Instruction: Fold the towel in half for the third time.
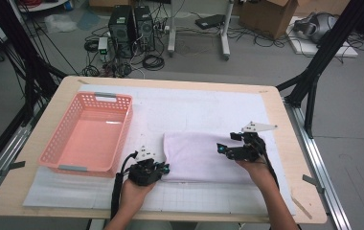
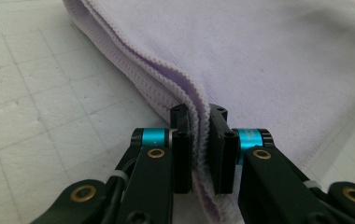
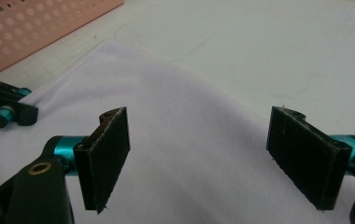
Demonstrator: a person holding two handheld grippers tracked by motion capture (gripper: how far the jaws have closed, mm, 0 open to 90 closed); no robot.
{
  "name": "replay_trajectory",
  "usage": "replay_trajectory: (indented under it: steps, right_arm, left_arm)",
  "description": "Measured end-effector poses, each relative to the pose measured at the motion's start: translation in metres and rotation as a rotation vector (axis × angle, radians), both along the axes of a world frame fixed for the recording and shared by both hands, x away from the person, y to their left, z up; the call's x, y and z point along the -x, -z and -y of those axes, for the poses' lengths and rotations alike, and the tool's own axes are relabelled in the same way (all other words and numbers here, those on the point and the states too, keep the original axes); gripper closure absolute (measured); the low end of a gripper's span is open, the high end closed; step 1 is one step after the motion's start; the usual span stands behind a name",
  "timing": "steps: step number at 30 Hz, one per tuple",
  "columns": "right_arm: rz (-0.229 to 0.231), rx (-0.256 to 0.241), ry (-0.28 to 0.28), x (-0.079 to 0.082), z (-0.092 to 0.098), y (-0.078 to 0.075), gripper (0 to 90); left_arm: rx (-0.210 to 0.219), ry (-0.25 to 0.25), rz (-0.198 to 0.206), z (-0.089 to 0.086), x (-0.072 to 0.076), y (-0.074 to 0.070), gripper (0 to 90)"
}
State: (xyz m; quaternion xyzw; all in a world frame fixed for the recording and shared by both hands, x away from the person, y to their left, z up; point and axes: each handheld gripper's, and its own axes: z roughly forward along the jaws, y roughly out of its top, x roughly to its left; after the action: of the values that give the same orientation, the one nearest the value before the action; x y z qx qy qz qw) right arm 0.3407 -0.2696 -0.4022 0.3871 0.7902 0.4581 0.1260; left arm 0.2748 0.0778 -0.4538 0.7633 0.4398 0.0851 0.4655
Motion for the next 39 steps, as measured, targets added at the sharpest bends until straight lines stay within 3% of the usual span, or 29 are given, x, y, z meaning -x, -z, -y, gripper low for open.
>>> replay_trajectory:
  steps: [7, 17, 25, 34, 39]
  right_arm:
    - [-0.007, 0.075, -0.084, -0.03, -0.033, -0.002, 26.2]
    - [-0.05, 0.183, -0.11, -0.061, -0.075, 0.005, 29.4]
    - [-0.064, 0.199, -0.16, -0.072, -0.098, 0.009, 34.4]
    - [-0.104, 0.25, -0.268, -0.079, -0.134, 0.02, 50.5]
    - [-0.114, 0.276, -0.288, -0.081, -0.142, 0.026, 56.0]
  left_arm:
    - [0.018, -0.002, -0.011, -0.004, 0.004, 0.0, 81.8]
    - [0.035, -0.003, -0.022, -0.006, 0.004, 0.001, 81.7]
    - [0.047, -0.006, -0.029, -0.006, 0.004, 0.001, 81.7]
    - [0.036, -0.002, -0.038, -0.007, 0.004, 0.001, 81.2]
    - [0.046, -0.004, -0.055, -0.009, 0.002, 0.002, 81.1]
